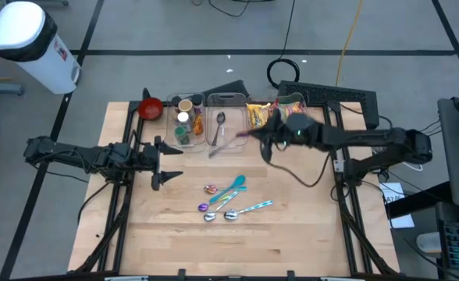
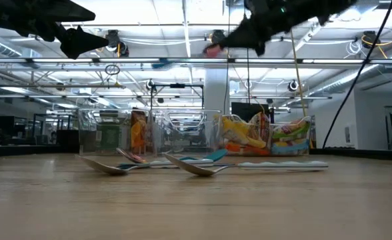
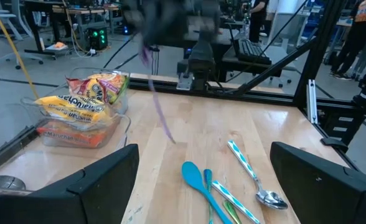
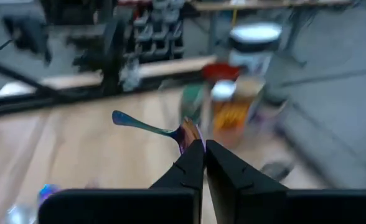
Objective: Pick & Place Food Item
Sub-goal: Put the bottom right purple spoon into the middle transparent bin
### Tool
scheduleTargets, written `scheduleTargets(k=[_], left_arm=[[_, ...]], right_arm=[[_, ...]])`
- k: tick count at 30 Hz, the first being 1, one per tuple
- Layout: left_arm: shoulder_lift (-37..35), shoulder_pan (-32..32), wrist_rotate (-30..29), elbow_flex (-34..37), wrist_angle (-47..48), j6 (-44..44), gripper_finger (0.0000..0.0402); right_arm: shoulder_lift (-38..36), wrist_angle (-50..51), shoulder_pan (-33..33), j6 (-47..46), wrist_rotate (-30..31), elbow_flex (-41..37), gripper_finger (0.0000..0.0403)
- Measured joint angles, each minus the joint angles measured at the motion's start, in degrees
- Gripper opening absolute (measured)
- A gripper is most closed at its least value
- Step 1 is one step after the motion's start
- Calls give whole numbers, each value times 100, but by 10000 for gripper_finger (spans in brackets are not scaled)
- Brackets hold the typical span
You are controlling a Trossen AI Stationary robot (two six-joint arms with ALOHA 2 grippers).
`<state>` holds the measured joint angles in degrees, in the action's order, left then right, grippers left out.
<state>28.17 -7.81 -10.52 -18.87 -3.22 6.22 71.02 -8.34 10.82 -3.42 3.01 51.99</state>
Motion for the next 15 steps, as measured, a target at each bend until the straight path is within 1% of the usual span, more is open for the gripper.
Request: scheduleTargets(k=[3,9,13,15], left_arm=[[-1,2,0,0,0,0,367],[2,2,0,0,1,0,367],[2,-1,0,0,1,0,367],[-1,2,0,0,0,0,367]], right_arm=[[4,468,296,388,8,636,4],[534,1289,809,1122,14,1525,4],[1088,1813,1046,1779,33,1867,4],[1365,1871,1114,2046,23,1909,4]])
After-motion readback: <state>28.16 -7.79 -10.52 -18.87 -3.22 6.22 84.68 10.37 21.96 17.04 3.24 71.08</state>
